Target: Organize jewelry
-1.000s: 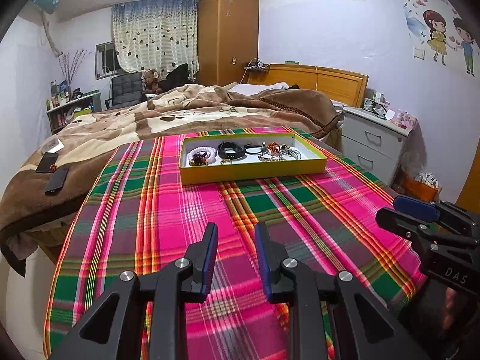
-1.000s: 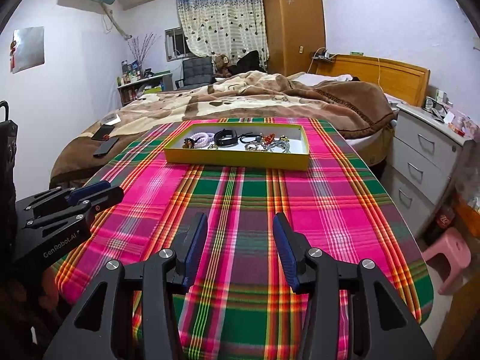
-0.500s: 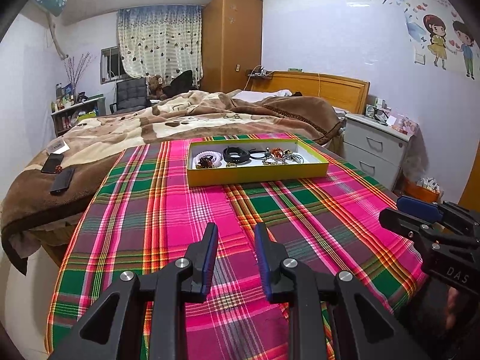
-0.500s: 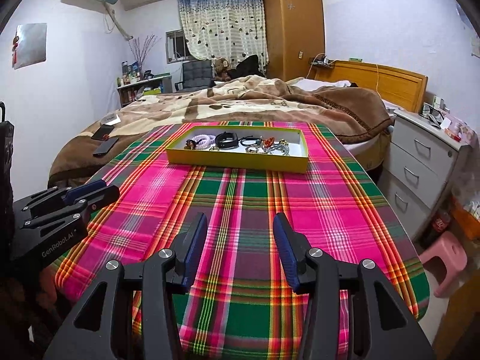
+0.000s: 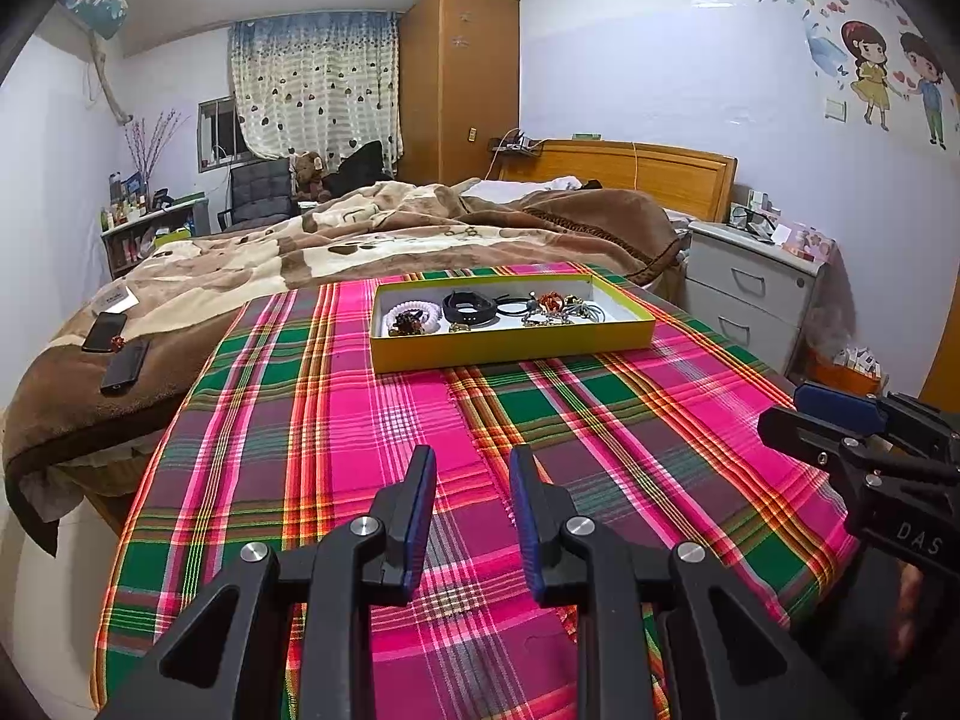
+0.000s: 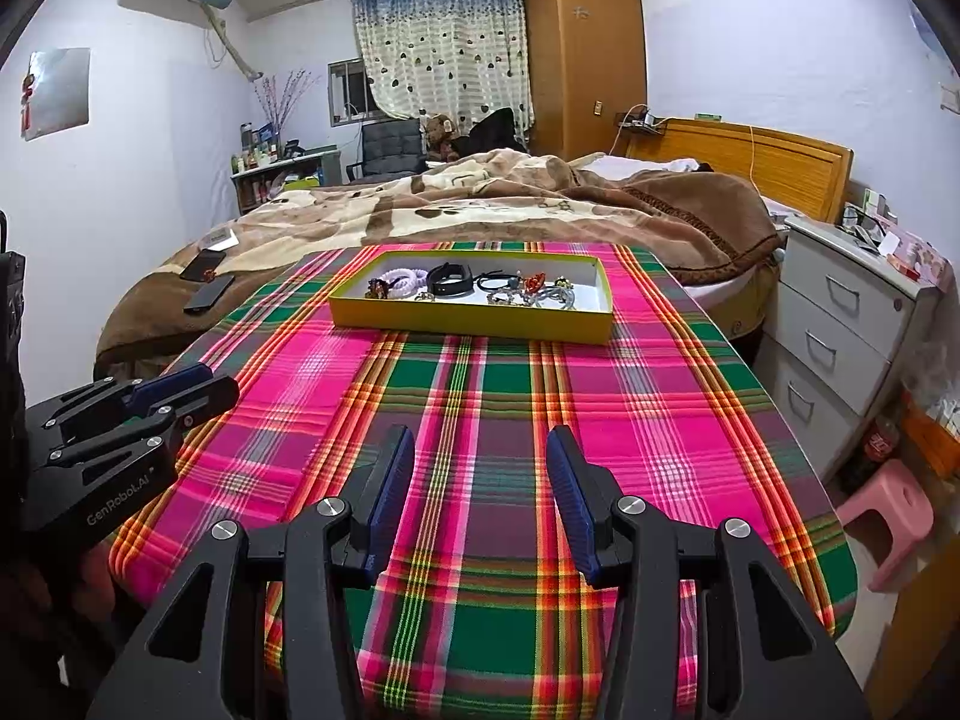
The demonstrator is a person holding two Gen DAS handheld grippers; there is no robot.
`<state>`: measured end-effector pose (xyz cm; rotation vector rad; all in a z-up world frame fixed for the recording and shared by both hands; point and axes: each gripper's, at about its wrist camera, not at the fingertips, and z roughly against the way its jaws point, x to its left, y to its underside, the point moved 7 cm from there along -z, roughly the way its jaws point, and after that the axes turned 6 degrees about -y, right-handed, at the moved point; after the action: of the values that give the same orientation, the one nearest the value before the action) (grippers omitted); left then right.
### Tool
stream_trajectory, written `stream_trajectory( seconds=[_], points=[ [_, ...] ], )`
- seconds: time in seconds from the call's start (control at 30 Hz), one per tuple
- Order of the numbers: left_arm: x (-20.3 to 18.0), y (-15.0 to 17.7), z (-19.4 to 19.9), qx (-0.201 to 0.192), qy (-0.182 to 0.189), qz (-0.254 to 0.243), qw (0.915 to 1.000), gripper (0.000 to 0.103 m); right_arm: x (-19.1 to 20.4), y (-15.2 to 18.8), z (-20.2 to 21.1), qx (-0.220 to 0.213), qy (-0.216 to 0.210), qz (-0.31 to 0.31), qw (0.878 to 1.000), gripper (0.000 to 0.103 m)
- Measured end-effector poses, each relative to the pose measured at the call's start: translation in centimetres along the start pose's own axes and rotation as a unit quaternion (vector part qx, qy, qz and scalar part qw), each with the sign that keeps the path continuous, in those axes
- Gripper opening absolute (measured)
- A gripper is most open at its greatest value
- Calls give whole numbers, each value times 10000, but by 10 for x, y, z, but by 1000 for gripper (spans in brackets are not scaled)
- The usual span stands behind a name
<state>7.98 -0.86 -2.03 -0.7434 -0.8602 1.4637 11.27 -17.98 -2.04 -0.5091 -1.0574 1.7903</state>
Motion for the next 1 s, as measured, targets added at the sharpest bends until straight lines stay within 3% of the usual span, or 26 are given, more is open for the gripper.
stream_trajectory(
  seconds=[1.0],
  points=[
    [-2,2,0,-35,-72,-128,9999,25,0,-1,-1,13,-2,0,10000,47]
  ],
)
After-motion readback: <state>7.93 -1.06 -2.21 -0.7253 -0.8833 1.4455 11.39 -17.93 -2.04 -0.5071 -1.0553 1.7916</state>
